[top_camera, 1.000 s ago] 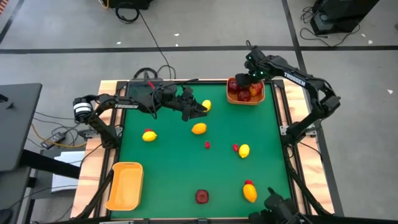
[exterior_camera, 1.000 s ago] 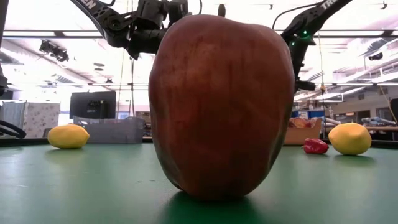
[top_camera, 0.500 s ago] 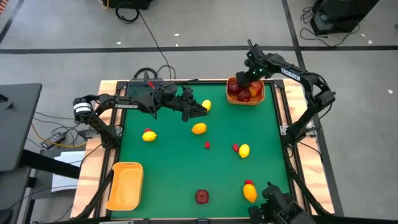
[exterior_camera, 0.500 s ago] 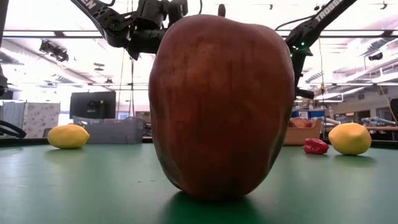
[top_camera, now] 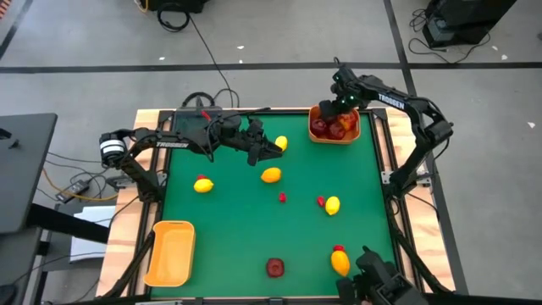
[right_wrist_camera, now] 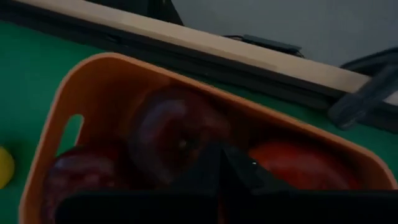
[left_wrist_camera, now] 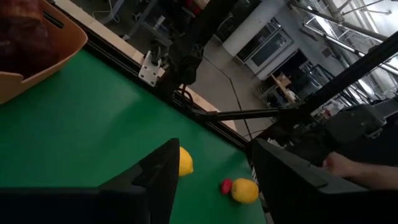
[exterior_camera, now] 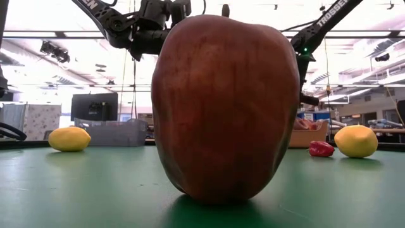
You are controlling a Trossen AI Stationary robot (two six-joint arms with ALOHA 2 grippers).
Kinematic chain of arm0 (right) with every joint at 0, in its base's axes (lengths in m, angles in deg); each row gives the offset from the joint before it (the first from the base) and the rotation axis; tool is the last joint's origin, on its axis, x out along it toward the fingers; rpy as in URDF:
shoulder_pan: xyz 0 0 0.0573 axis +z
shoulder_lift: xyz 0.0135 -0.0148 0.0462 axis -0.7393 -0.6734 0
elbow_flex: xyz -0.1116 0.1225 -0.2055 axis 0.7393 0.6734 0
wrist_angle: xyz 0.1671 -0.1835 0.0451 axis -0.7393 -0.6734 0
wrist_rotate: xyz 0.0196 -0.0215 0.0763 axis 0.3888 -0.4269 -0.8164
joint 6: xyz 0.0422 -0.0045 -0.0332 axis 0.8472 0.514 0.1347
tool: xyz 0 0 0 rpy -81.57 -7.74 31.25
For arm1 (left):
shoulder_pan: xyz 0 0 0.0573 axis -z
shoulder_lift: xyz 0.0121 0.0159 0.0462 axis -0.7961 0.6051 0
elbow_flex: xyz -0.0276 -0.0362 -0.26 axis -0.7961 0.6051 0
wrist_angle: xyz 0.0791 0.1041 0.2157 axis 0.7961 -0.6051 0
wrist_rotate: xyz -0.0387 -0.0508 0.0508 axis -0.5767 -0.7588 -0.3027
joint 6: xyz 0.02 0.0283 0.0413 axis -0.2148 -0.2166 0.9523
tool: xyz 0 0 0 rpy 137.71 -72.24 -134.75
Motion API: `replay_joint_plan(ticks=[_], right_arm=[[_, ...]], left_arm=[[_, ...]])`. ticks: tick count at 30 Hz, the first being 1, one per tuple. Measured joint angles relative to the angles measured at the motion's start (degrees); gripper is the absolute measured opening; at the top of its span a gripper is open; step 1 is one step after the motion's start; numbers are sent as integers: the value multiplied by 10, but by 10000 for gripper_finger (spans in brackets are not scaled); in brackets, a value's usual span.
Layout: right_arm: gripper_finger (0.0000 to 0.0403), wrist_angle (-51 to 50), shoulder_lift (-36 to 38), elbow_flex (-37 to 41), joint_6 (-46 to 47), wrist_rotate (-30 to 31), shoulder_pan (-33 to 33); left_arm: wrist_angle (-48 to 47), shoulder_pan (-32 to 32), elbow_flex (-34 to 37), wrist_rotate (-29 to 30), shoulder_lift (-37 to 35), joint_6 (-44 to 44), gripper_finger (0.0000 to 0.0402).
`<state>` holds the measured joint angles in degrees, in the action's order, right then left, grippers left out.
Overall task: Sort produce into baskets
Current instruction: Put the apple into the orange bin
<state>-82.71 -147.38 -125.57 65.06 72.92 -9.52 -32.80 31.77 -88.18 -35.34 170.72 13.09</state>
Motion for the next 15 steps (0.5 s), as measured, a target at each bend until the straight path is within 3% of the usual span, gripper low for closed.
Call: replay_joint_plan(ticks=[9,15], right_arm=[[73,1,127,0,39,-40,22],[92,2,209,-1,78,-78,60]], left_arm=[[15,5,0,-25,-6,21,203],[-17,30,-1,-36,-30,82,167]])
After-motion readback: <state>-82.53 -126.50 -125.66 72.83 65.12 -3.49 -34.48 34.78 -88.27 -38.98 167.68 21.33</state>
